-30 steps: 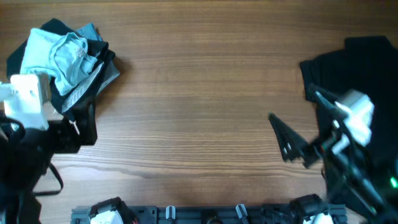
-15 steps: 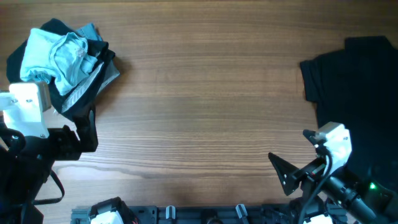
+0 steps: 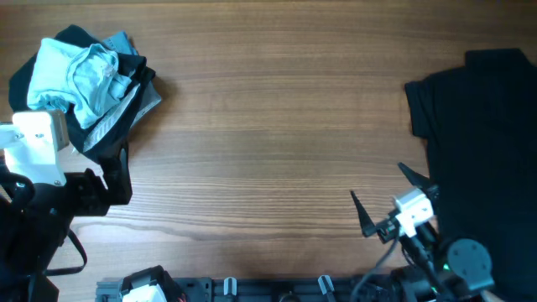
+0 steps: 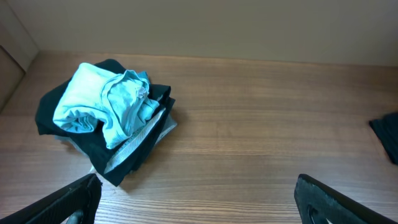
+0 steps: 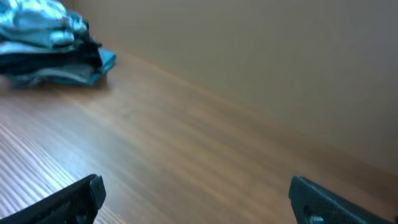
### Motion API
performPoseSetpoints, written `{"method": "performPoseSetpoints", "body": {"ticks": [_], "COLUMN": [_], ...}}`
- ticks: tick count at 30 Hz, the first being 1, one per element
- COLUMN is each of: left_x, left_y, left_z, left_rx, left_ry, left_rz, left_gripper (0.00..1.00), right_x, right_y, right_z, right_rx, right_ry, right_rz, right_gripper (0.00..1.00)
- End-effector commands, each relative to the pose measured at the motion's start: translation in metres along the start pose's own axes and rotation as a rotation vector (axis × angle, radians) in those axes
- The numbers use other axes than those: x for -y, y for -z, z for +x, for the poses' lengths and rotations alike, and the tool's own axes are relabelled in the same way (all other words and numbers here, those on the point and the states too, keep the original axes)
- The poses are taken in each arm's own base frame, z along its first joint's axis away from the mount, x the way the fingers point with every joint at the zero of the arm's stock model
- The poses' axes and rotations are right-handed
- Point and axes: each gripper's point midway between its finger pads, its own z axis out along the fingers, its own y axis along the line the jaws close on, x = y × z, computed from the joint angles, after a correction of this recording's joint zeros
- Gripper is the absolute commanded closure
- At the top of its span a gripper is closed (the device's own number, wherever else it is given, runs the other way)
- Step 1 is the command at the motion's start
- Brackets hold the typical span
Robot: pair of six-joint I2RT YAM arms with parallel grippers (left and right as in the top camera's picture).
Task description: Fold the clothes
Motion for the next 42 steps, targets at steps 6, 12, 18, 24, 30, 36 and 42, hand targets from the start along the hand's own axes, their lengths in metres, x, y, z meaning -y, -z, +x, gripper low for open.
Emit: {"method": "performPoseSetpoints", "body": {"ticks": [6,12,18,24,30,36,42], "left_x": [0.000,0.000,0.000,0.000,0.003,0.022,0.030], "left_y": [0.001,0.001,0.001,0.001,0.001,-0.006,-0.050], "left_z": [0.000,0.000,0.000,0.000,0.001,-0.007,0.027], "left_rx": [0.004,0.004,0.004,0.004,-0.002,0.106,0.327], "left_ry": [-0.025,-0.025,-0.025,-0.025,-0.030,-0.147,-0.135], "left_rz": [-0.001,-0.001,-0.001,-0.001,0.012,0.075,0.155], "left_gripper": [0.00,0.00,0.00,0.00,0.00,0.00,0.00], "right_x": [-0.013,-0.013,-0.013,-0.013,-0.013,-0.013,-0.013], "right_y": [-0.037,-0.038,-0.038,-0.038,-0.038,-0.038,-0.038], "right_z": [0.037,0.038,0.038,0.038,0.038,0.038,0.038], "right_rx": [0.166,0.159,0.159,0.158,0.158,0.158,0.158], "right_ry": [0.057,0.058,0.058,0.058,0.057,0.057,0.057], "right_rz": [-0.027,-0.022,-0.022,-0.022,-0.022,-0.022,-0.022], "right_gripper": [0.00,0.00,0.00,0.00,0.00,0.00,0.00]}}
